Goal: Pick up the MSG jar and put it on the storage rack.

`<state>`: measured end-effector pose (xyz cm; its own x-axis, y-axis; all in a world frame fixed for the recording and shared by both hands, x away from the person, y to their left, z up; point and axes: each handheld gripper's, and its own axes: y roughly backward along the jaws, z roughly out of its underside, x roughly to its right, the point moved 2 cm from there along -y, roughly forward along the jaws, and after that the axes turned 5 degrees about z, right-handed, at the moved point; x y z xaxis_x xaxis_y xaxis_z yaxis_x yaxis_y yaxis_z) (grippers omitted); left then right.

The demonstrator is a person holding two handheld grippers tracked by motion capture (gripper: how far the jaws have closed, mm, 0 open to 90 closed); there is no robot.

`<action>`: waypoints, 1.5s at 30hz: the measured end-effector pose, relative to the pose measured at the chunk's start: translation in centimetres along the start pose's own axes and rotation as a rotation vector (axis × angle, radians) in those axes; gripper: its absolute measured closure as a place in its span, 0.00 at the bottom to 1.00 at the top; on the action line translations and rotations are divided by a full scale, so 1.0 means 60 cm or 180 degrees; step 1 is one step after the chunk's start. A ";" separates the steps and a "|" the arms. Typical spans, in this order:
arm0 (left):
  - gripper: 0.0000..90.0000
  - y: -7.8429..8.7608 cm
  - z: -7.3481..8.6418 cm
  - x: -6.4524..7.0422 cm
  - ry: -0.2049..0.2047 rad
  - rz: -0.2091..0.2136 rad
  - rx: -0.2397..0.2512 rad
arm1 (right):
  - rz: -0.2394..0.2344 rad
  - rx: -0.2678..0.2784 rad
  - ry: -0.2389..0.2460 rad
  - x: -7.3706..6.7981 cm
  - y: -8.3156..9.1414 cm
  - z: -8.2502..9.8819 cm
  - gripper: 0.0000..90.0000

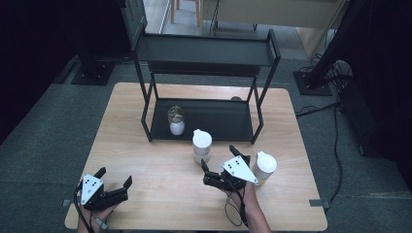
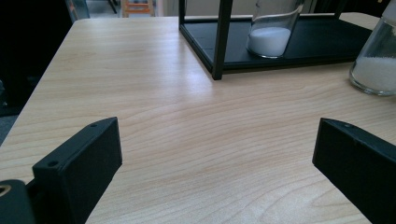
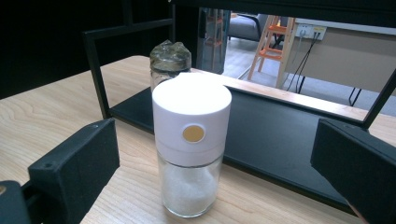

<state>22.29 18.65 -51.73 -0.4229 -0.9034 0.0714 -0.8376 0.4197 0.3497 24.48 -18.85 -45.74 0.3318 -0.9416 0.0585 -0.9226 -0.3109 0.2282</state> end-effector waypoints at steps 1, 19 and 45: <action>0.01 0.000 0.000 0.000 -0.0012 -0.0002 -0.0003 | -0.0002 -0.0001 -0.0006 -0.001 -0.002 0.001 0.01; 0.01 0.000 0.000 0.001 -0.0014 -0.0007 0.0005 | 0.0049 0.0000 -0.0021 -0.020 -0.030 0.012 0.01; 0.01 0.001 0.000 0.001 -0.0018 0.0006 0.0013 | 0.0104 -0.0016 -0.0072 -0.033 -0.073 0.017 0.01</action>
<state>22.21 18.59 -51.72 -0.4263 -0.9021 0.0669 -0.8382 0.4217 0.3458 27.68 -15.76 -47.86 0.2968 -0.9539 0.0441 -0.9319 -0.2792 0.2313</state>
